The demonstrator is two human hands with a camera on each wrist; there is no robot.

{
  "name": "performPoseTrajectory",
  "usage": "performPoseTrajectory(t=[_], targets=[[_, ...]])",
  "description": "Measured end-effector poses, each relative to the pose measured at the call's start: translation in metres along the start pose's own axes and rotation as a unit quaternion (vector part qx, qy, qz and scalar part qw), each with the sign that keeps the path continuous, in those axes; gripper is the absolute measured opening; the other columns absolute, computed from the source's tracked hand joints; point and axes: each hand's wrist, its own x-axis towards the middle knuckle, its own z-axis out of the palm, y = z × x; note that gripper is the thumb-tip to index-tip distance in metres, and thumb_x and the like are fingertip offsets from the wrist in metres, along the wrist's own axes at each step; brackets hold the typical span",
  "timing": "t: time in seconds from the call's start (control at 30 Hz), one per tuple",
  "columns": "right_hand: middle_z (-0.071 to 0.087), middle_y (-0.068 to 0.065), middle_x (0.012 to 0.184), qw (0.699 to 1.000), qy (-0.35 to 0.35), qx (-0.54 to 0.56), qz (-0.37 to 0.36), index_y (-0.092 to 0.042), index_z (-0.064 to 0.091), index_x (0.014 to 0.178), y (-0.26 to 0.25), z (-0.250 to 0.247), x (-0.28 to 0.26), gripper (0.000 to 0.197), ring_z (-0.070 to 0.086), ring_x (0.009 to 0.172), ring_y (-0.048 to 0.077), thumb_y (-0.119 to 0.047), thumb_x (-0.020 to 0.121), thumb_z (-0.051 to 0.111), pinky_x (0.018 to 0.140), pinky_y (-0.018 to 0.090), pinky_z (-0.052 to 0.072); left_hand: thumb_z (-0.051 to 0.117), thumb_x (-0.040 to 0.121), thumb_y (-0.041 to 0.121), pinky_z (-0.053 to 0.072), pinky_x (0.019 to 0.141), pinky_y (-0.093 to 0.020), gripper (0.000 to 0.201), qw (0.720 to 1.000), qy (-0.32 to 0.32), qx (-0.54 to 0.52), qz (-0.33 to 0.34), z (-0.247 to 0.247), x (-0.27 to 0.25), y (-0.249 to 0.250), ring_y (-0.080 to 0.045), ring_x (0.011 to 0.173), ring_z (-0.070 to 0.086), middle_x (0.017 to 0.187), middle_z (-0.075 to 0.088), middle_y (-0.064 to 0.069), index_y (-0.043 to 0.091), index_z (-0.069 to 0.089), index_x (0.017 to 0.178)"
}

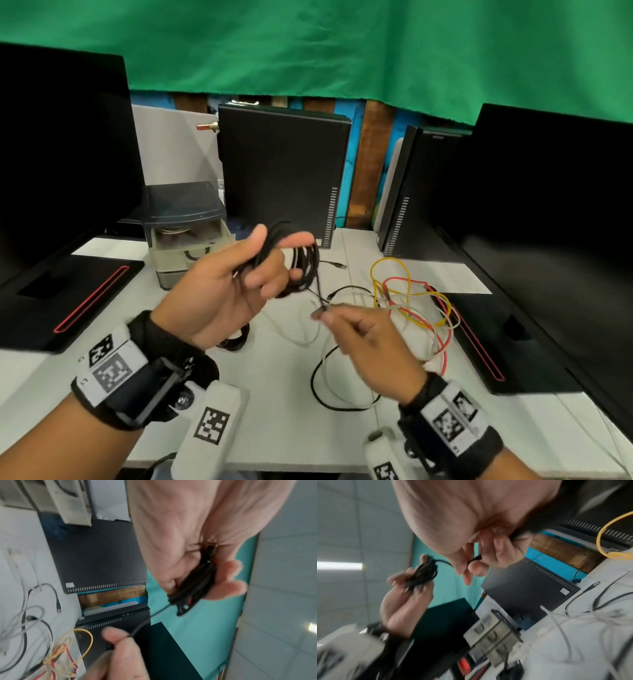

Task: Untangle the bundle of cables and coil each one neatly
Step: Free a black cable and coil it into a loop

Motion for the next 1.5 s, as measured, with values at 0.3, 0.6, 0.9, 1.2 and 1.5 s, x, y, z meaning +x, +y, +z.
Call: performPoseTrajectory(t=[0.3, 0.6, 0.9, 1.2, 1.5], targets=[[0.052, -0.003, 0.062, 0.973, -0.14, -0.161, -0.082, -0.016, 0.063, 0.093, -0.035, 0.017, -0.025, 0.029, 0.049, 0.059, 0.015, -0.036, 0.104, 0.046, 0.064, 0.039, 0.046, 0.041, 0.105, 0.037, 0.047, 0.099, -0.031, 0.028, 0.881, 0.063, 0.468, 0.039, -0.003, 0.005, -0.044, -0.002, 0.091, 0.064, 0.078, 0.067, 0.002, 0.019, 0.062, 0.108], [0.062, 0.015, 0.061, 0.995, 0.027, 0.02, -0.095, -0.012, 0.067, 0.084, -0.046, -0.018, -0.012, 0.009, 0.056, 0.052, 0.02, -0.015, 0.091, 0.072, 0.052, 0.025, 0.047, 0.016, 0.101, 0.059, 0.049, 0.066, -0.045, 0.072, 0.875, -0.061, 0.479, -0.047, 0.029, -0.012, -0.039, -0.017, 0.049, 0.048, 0.045, 0.05, 0.0, 0.026, 0.057, 0.052], [0.066, 0.006, 0.071, 0.983, 0.103, 0.154, -0.02, -0.01, 0.069, 0.08, -0.027, -0.005, -0.001, 0.021, 0.06, 0.067, 0.012, -0.029, 0.088, 0.071, 0.066, 0.025, 0.05, 0.046, 0.102, 0.041, 0.045, 0.055, -0.031, 0.042, 0.975, -0.019, 0.215, -0.043, 0.031, -0.008, -0.045, -0.013, 0.038, 0.036, 0.048, 0.039, 0.001, 0.011, 0.061, 0.076], [0.064, 0.003, 0.066, 0.971, 0.156, 0.174, -0.043, -0.005, 0.061, 0.095, -0.037, 0.034, -0.017, 0.039, 0.064, 0.06, 0.015, -0.041, 0.101, 0.047, 0.062, 0.027, 0.053, 0.032, 0.107, 0.038, 0.031, 0.045, -0.028, 0.045, 0.969, 0.218, 0.117, -0.009, 0.055, -0.006, -0.049, -0.011, 0.034, 0.03, 0.042, 0.032, 0.001, 0.002, 0.05, 0.086], [0.042, -0.004, 0.052, 0.948, 0.28, 0.151, -0.002, -0.021, 0.052, 0.068, -0.022, 0.018, -0.006, 0.04, 0.038, 0.046, 0.014, -0.052, 0.093, 0.053, 0.051, 0.025, 0.033, 0.038, 0.105, 0.026, 0.056, 0.082, -0.036, 0.044, 0.966, 0.189, 0.178, -0.011, 0.053, -0.011, -0.061, -0.021, 0.093, 0.069, 0.093, 0.074, -0.008, 0.007, 0.074, 0.089]])
